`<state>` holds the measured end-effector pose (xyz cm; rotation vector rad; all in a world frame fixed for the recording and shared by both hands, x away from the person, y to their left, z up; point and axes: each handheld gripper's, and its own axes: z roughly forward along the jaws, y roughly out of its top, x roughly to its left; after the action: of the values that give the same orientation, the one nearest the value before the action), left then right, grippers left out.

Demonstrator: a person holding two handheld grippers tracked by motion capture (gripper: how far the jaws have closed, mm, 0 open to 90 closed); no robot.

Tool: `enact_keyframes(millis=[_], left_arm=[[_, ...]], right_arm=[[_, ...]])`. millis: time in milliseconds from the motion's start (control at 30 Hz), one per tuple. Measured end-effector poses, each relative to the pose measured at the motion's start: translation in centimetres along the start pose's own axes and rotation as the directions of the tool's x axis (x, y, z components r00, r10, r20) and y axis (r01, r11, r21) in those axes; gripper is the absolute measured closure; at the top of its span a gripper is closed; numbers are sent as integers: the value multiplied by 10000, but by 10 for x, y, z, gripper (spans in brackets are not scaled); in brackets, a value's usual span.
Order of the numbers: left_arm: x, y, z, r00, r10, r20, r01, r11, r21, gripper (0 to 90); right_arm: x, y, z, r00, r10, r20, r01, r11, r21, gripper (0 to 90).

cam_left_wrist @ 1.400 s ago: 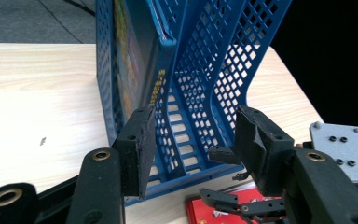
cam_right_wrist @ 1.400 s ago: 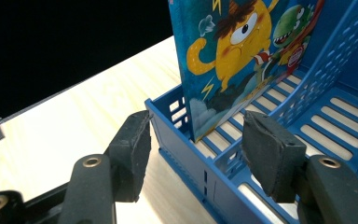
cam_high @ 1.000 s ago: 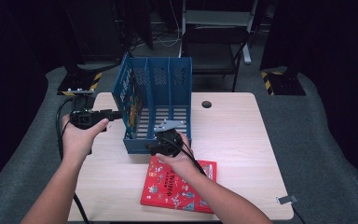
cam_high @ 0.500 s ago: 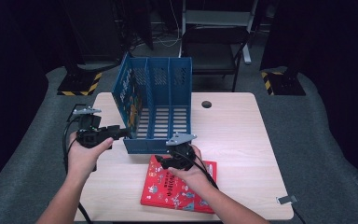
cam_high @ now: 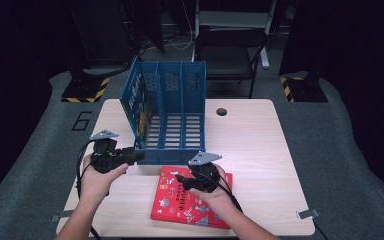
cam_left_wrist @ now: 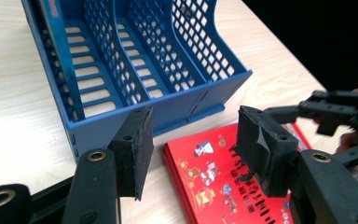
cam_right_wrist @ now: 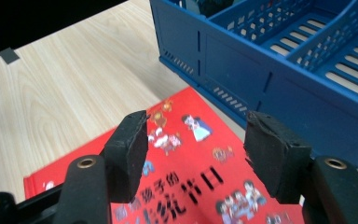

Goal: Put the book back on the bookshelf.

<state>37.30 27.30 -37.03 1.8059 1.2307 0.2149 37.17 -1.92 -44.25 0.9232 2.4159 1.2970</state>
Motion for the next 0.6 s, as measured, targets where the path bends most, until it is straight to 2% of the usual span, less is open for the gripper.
enact_keyframes(millis=[233, 367, 600], left_arm=[[0, -20, 11, 9989, 397, 242, -396, 9992, -26, 437], [1, -31, 18, 9988, 237, 427, -239, 9997, 30, 413], [2, -45, 28, 9977, 237, 629, -255, 9993, 268, 382]], right_arm=[[-1, -16, -20, 9997, -43, 253, 45, 10000, -58, 391], [-4, -27, -35, 9991, 35, 424, -29, 9999, -141, 385], [-12, -41, -52, 9972, 277, 688, -269, 9996, -126, 377]])
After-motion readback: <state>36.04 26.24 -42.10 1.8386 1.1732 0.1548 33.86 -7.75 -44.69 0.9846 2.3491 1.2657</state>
